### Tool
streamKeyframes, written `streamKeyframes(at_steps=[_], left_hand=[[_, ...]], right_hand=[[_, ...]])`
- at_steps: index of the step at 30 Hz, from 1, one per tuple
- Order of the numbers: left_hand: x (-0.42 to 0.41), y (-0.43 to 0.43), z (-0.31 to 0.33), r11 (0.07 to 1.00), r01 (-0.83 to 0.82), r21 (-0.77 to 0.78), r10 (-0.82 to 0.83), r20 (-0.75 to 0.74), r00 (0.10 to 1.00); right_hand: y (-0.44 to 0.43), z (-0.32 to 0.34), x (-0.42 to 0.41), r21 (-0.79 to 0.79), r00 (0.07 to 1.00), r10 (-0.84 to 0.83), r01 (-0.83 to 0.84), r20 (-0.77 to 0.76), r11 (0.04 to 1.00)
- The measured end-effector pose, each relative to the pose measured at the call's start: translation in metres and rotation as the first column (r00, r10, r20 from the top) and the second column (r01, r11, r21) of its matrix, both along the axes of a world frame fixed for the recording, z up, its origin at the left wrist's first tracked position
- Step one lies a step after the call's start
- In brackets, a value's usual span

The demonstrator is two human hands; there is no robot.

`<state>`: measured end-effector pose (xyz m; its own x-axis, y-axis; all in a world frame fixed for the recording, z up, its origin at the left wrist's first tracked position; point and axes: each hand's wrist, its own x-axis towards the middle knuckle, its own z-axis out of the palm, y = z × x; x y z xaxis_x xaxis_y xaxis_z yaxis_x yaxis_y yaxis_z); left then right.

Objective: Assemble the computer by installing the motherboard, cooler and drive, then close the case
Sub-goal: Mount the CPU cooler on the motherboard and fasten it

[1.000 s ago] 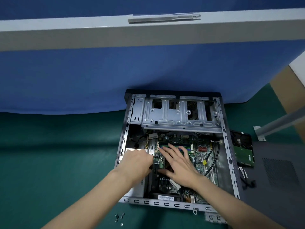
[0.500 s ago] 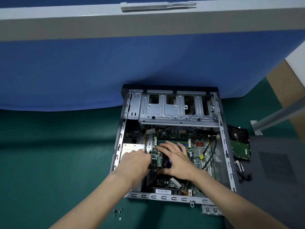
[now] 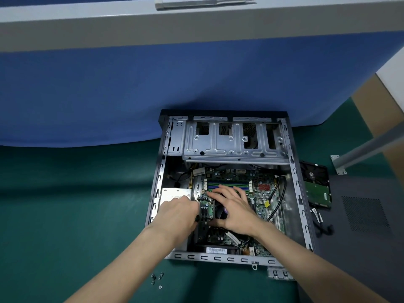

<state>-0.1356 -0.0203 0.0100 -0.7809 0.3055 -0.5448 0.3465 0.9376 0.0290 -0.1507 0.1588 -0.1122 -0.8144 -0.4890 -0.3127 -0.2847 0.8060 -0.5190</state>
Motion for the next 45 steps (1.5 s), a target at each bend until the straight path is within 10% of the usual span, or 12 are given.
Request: streamKeyframes(at_steps=[25, 34, 40, 42, 45], left_hand=[[-0.004, 0.01, 0.01, 0.995, 0.081, -0.065, -0.08, 0.016, 0.997], [-0.013, 0.031, 0.01, 0.985, 0.157, -0.073, -0.161, -0.048, 0.986], [-0.019, 0.048, 0.017, 0.999, 0.04, -0.035, -0.034, 0.165, 0.986], [-0.026, 0.044, 0.019, 0.951, -0.308, 0.04, 0.26, 0.439, 0.86], [-0.04, 0.036, 0.021, 0.644, -0.763, -0.054, 0.587, 0.674, 0.448]], right_hand=[[-0.001, 0.003, -0.001, 0.019, 1.0, -0.007, 0.007, 0.0, 1.0], [-0.015, 0.01, -0.011, 0.247, 0.889, 0.406, -0.353, -0.211, 0.902], [-0.019, -0.006, 0.0, 0.257, 0.87, 0.453, -0.401, -0.194, 0.879], [-0.019, -0.007, 0.001, 0.289, 0.855, 0.48, -0.417, -0.195, 0.862], [-0.018, -0.006, 0.0, 0.282, 0.849, 0.47, -0.402, -0.242, 0.871]])
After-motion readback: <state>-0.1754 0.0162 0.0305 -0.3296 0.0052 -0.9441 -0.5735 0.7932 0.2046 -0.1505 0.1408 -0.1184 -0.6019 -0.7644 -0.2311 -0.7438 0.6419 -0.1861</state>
